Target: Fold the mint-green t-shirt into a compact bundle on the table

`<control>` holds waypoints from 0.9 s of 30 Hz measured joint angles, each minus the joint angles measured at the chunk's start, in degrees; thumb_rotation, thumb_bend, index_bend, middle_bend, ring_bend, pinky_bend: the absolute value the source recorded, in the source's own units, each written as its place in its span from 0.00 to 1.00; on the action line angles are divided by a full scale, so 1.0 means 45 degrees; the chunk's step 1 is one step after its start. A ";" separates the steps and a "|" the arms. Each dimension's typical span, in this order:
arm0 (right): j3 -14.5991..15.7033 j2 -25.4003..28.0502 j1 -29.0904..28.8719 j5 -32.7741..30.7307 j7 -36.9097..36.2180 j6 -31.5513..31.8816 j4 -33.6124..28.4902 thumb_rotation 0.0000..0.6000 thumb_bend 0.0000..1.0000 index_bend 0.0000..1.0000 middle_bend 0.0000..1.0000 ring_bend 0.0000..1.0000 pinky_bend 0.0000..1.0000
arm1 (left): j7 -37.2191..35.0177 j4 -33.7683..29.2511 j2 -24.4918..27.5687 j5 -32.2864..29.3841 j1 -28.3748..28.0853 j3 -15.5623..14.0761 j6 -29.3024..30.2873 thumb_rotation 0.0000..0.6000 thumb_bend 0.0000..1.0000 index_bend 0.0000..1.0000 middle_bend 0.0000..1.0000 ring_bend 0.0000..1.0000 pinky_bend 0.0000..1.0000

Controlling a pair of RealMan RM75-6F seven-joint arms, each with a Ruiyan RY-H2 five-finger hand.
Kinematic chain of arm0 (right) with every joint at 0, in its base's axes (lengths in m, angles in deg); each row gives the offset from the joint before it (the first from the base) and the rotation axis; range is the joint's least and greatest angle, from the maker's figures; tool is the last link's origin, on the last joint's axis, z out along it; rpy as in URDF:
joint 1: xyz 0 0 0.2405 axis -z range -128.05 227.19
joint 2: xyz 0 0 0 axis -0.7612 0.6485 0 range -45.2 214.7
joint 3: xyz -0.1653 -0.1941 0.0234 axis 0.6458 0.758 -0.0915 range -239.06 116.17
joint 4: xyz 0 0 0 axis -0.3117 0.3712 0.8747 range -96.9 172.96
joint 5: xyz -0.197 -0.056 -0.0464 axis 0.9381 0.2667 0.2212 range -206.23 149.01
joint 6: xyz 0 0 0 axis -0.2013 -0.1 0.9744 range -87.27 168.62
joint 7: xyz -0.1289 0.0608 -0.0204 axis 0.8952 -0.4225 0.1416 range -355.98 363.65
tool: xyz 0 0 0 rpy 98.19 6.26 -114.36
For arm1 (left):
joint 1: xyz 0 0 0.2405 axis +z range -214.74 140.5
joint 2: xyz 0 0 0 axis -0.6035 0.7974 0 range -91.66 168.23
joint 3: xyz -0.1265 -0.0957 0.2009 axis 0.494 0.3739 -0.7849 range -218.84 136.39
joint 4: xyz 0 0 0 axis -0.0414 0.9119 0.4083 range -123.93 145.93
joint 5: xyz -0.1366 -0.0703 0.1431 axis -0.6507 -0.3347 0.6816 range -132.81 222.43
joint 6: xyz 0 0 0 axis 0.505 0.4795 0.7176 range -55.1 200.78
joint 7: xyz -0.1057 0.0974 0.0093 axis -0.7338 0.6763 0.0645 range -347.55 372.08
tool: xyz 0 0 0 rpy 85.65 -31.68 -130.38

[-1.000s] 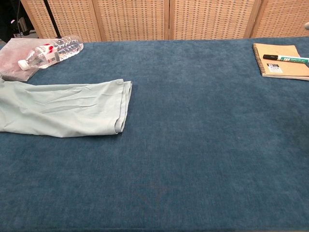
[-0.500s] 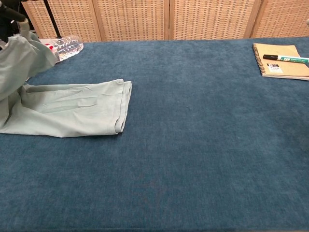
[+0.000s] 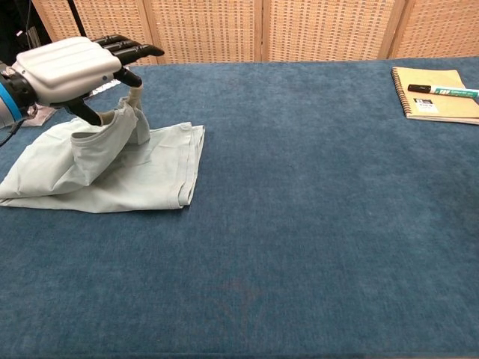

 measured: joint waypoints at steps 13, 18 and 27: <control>-0.0009 -0.0037 -0.0019 -0.0026 0.0006 -0.0058 0.0040 1.00 0.00 0.00 0.00 0.00 0.02 | 0.0300 0.1250 -0.1382 0.0047 -0.0379 -0.0245 -0.0653 1.00 0.81 0.77 0.00 0.00 0.00; -0.0031 -0.0009 -0.0014 -0.0052 -0.0042 -0.0052 0.0030 1.00 0.00 0.00 0.00 0.00 0.02 | 0.0452 0.1819 -0.1937 -0.0040 -0.0554 -0.0201 -0.0869 1.00 0.80 0.77 0.00 0.00 0.00; -0.0055 0.0005 -0.0014 -0.0089 -0.0147 -0.0064 0.0090 1.00 0.00 0.00 0.00 0.00 0.02 | 0.0869 0.2675 -0.2741 -0.0078 -0.0878 -0.0173 -0.1051 1.00 0.79 0.77 0.00 0.00 0.00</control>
